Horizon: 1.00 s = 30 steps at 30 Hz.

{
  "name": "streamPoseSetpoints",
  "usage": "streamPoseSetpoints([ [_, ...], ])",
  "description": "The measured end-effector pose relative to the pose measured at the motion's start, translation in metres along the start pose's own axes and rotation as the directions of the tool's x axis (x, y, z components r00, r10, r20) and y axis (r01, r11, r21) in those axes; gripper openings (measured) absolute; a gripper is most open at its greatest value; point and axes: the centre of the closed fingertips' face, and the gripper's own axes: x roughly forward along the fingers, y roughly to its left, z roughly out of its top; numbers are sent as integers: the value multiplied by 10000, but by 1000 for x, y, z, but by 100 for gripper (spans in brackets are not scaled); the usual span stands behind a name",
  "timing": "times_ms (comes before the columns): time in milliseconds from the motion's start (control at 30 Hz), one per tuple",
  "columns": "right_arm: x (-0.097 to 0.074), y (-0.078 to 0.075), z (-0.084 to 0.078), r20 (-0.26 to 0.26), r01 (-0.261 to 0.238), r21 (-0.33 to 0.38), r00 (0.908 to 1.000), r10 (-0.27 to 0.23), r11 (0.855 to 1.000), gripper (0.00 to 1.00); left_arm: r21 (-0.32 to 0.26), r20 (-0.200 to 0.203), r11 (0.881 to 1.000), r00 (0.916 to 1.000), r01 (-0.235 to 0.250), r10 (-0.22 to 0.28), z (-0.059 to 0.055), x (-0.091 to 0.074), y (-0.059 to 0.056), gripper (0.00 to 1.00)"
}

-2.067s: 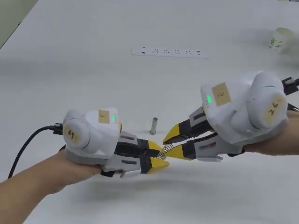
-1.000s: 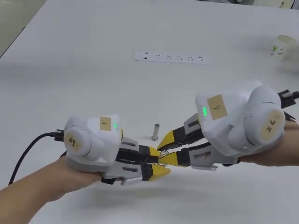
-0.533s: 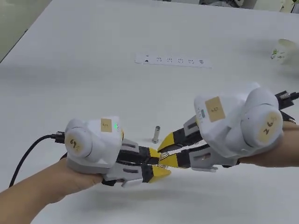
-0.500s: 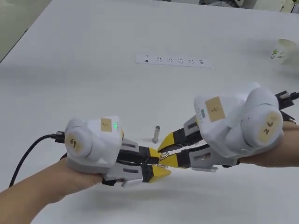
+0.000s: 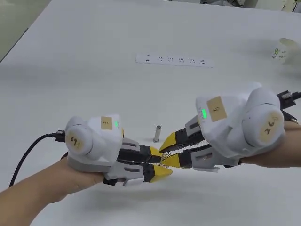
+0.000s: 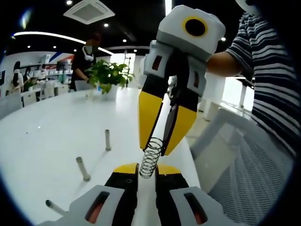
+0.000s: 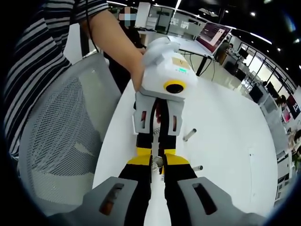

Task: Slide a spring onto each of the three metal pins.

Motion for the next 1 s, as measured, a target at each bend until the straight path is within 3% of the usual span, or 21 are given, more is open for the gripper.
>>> streamPoseSetpoints([
  [233,0,-2,1,37,45,5,10000,-45,10000,6,-54,-13,10000,10000,-46,46,0,-1,1,8],
  [600,0,-4,1,28,109,8,9999,-109,9999,6,-271,-135,9994,9997,-204,201,-4,-4,4,19],
  [1000,-1,-8,3,70,197,21,9998,-198,9998,6,-317,-224,9983,9986,-491,484,-7,-15,9,24],
])
